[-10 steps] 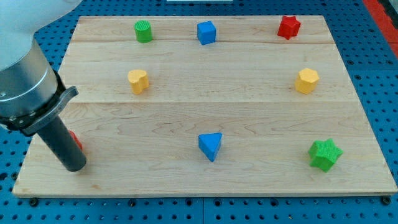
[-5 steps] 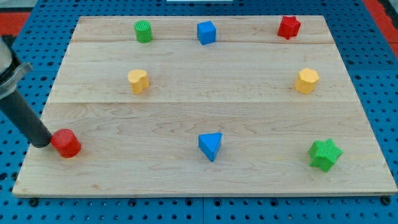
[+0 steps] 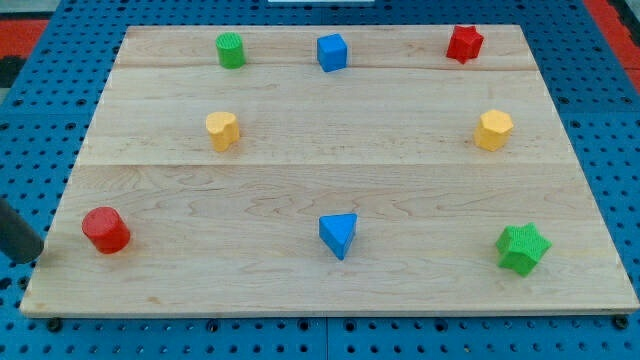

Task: Push the red circle below the yellow heart

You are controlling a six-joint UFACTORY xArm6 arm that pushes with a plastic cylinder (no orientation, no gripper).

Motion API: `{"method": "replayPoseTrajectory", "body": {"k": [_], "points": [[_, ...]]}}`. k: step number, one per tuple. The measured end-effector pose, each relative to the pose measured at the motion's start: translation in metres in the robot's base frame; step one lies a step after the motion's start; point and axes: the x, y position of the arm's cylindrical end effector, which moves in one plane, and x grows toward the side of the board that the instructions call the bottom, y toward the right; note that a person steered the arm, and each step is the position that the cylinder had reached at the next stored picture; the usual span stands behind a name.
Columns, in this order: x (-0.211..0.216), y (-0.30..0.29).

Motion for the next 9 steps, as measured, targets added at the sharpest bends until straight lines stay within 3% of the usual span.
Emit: {"method": "replayPoseTrajectory", "body": {"k": [3, 9], "points": [[0.000, 0.062], [-0.042, 0.073]]}}
